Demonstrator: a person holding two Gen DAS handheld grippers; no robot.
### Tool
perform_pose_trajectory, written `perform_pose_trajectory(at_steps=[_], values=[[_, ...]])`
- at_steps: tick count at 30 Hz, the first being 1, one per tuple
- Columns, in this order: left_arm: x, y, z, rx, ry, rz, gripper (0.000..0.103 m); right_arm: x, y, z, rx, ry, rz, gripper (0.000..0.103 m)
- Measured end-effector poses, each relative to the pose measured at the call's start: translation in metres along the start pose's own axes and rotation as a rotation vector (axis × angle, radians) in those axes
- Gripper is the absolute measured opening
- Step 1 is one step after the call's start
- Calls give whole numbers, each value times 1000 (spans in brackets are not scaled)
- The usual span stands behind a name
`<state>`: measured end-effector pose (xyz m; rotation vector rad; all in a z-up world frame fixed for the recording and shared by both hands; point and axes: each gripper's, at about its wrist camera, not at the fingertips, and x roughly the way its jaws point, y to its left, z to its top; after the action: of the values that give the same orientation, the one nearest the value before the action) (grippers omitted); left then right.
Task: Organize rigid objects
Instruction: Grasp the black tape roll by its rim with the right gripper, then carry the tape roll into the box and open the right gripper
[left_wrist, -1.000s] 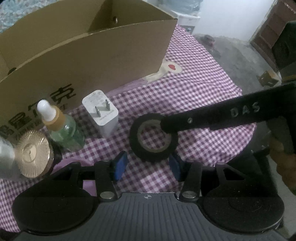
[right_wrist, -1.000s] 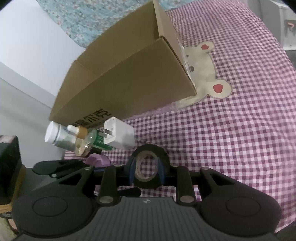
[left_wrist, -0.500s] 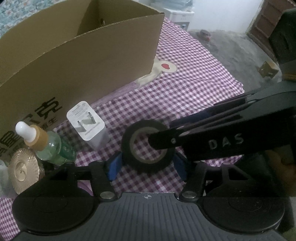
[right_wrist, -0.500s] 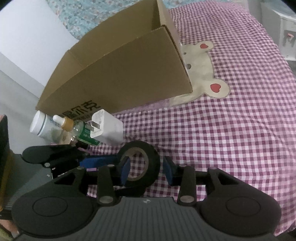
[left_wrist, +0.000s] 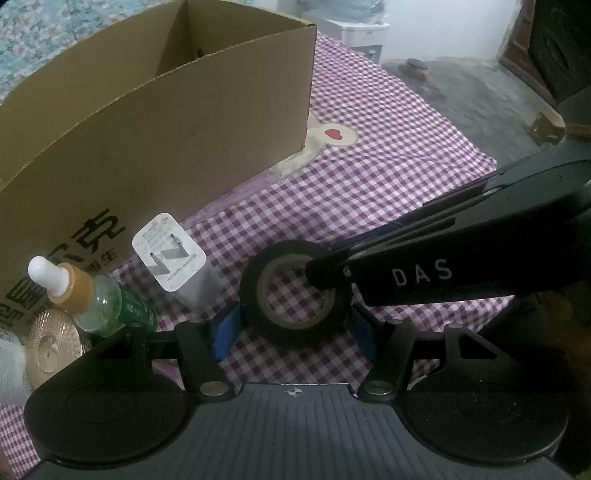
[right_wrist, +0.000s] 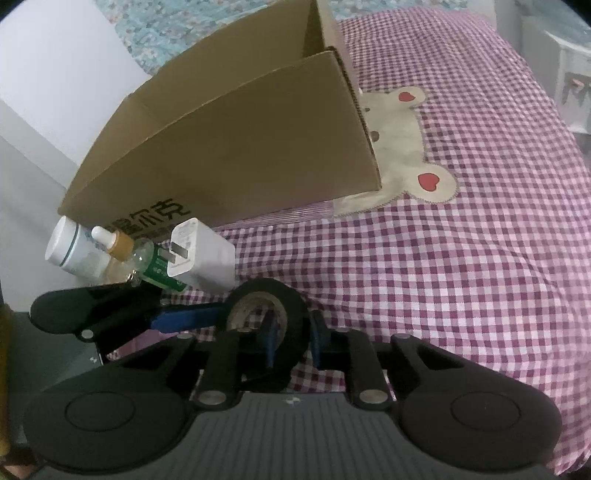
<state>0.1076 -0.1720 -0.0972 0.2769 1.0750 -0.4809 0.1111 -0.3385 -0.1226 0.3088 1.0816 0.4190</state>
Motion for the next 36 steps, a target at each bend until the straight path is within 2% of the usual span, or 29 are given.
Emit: perform_pose_trajectory(at_steps=[9, 17, 22, 26, 30, 33, 36], values=[[-21, -2, 3, -8, -32, -2, 63, -17, 8, -2, 21, -30, -7, 20], [-85, -6, 8, -9, -173, 31, 62, -76, 38, 3, -15, -147, -6, 20], [-133, 10, 21, -36, -278, 94, 63, -112, 76, 25, -107, -255, 20, 20], [-156, 40, 41, -93, -312, 132, 62, -117, 103, 61, -179, -295, 71, 20], [-154, 71, 65, -145, -280, 168, 62, -99, 120, 105, -221, -269, 122, 20], [-141, 97, 80, -199, -213, 172, 62, -70, 125, 138, -214, -196, 156, 20], [-118, 128, 90, -279, -118, 130, 62, -33, 121, 167, -184, -92, 177, 20]])
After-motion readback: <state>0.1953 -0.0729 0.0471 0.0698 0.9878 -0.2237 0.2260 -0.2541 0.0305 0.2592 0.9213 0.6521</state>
